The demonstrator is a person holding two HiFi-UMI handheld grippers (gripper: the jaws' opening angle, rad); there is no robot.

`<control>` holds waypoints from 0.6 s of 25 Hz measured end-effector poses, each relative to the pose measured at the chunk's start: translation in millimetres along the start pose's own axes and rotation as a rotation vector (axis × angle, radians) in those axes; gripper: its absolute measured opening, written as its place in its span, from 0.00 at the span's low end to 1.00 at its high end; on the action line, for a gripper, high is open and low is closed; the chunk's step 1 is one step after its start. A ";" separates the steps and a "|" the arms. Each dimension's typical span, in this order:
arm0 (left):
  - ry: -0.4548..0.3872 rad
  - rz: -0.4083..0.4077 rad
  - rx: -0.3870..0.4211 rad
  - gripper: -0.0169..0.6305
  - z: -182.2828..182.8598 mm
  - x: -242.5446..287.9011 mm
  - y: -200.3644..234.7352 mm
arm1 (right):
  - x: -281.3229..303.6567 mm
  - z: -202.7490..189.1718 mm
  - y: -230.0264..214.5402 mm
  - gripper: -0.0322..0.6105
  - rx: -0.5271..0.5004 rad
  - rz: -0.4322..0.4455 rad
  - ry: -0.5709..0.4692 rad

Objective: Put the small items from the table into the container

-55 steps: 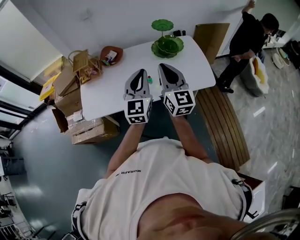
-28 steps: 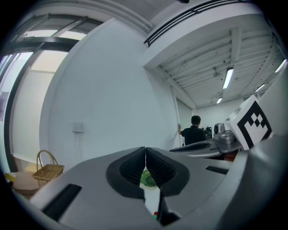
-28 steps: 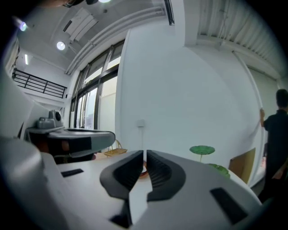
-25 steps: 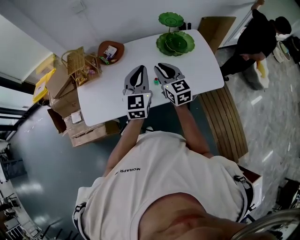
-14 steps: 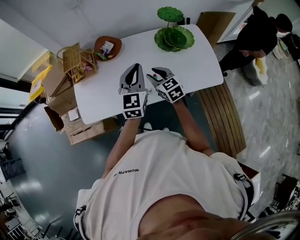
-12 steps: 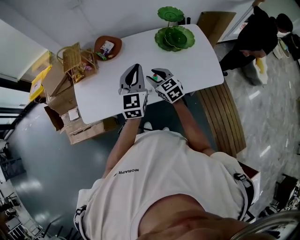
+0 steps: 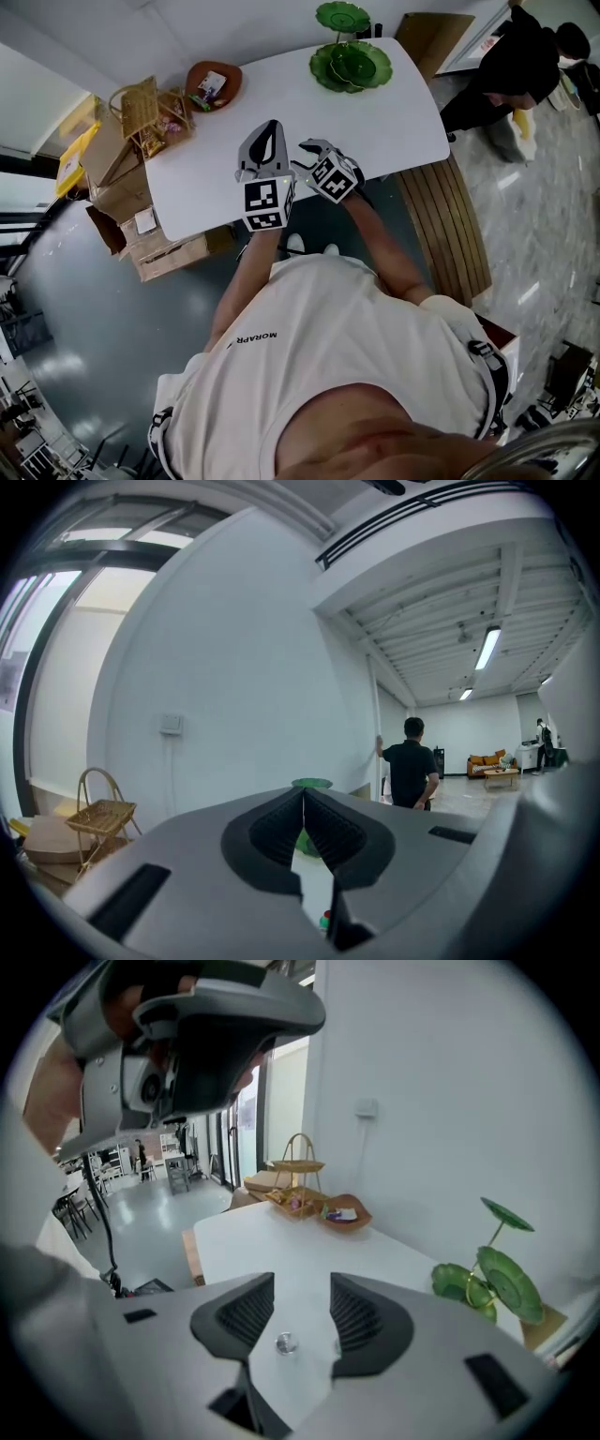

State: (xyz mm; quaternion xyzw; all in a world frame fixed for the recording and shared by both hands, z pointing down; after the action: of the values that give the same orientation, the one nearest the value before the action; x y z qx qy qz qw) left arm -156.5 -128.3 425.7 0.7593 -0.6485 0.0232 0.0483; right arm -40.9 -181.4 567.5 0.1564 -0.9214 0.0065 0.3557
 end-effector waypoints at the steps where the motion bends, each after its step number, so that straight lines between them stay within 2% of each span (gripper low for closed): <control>1: 0.004 0.000 -0.002 0.04 -1.1 0.6 0.3 | 2.9 -2.6 1.2 0.34 -0.016 0.007 0.016; 15: 0.049 0.002 -0.003 0.04 -15.1 6.9 6.3 | 52.4 -44.3 16.0 0.36 -0.207 0.171 0.262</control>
State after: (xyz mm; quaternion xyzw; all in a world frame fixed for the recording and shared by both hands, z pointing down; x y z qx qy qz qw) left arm -161.2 -134.5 441.6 0.7578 -0.6480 0.0411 0.0652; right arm -53.2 -175.6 636.6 0.0380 -0.8729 -0.0379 0.4849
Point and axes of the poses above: the fingertips, and each gripper's own axes: x forward along the fingers, y to its left, z out of its top, the point moved 10 cm from there along -x, backward along the fingers, and after that the axes turned 1 degree about -x, right-handed, at the moved point
